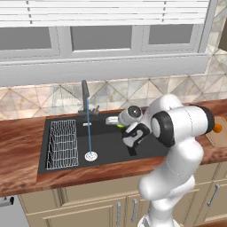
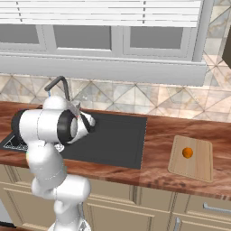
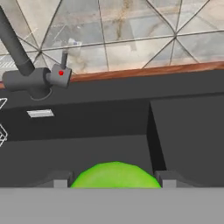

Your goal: Pick the kiwi, tangerine from the sink and place them on the cutting board to airdry. Then turn off the sink faucet.

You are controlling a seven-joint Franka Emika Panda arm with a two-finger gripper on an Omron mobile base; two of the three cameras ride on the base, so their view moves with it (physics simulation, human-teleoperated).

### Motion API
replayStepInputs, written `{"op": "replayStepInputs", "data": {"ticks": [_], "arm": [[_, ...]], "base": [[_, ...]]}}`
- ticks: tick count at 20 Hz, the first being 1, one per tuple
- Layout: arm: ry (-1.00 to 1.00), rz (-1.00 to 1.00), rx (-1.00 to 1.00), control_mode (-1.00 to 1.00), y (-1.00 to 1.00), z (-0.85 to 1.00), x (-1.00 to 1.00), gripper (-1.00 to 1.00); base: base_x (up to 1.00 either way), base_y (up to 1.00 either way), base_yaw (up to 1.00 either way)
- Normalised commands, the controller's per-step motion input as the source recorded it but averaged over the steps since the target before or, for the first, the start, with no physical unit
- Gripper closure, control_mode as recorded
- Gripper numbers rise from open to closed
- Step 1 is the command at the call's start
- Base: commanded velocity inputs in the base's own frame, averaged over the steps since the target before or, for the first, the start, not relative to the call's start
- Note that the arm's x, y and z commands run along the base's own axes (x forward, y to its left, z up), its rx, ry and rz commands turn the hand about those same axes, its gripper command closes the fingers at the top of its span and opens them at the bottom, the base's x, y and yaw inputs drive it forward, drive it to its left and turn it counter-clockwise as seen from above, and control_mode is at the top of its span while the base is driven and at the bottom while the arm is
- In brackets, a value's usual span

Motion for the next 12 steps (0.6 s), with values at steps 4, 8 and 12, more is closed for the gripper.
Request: {"op": "replayStepInputs", "data": {"ticks": [4, 8, 12], "arm": [[-0.05, 0.00, 0.00, -1.00, -0.02, 0.61, -0.55, 1.00], [-0.02, 0.00, 0.00, -1.00, -0.03, 0.39, -0.68, 1.00], [0.00, 0.00, 0.00, -1.00, -0.10, 0.41, -0.66, 1.00]], "base": [[0.00, 0.00, 0.00], [0.00, 0.00, 0.00], [0.00, 0.00, 0.00]]}}
